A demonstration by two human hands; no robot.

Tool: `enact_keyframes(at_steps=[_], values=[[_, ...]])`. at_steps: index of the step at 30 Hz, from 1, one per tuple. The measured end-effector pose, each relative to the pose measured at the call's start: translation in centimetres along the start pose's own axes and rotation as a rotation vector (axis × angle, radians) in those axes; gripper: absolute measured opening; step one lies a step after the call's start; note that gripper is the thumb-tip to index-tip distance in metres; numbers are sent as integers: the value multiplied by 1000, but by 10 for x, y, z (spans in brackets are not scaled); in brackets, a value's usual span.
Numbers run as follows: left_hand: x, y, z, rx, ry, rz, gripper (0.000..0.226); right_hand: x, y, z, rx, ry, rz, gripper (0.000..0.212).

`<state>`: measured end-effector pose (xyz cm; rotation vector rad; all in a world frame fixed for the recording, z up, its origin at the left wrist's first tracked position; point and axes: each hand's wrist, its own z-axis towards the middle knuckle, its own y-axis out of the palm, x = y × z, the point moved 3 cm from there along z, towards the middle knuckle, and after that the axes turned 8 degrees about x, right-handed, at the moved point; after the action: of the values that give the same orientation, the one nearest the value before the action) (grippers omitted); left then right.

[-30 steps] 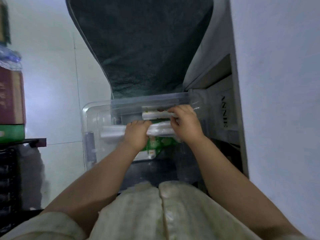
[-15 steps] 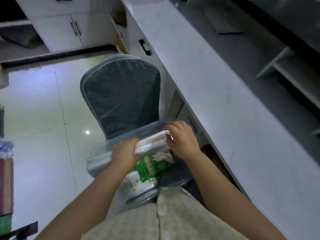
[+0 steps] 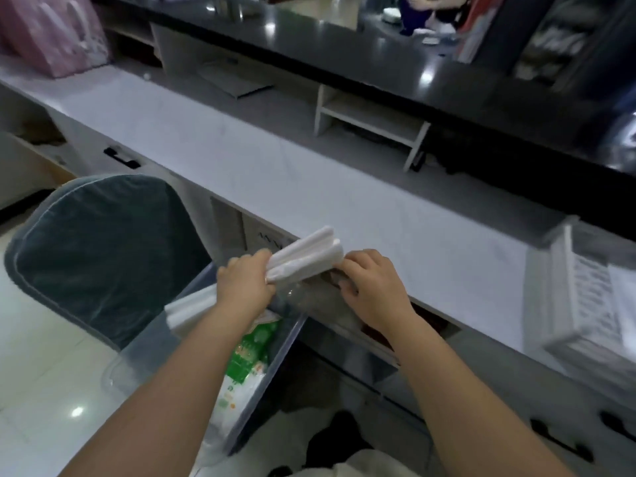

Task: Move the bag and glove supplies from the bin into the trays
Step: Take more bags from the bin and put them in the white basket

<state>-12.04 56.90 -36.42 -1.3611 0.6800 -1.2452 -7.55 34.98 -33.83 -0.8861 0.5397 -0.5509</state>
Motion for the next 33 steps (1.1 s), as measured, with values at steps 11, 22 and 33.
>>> enact_keyframes(at_steps=[11, 22, 33], values=[[301, 0, 11, 17, 429, -191, 20, 145, -172, -113, 181, 272, -218, 32], [562, 47, -4, -267, 385, -821, 32, 305, -309, -221, 307, 466, -305, 31], [634, 138, 26, -845, -252, -1044, 32, 400, -308, -227, 221, 613, -192, 27]])
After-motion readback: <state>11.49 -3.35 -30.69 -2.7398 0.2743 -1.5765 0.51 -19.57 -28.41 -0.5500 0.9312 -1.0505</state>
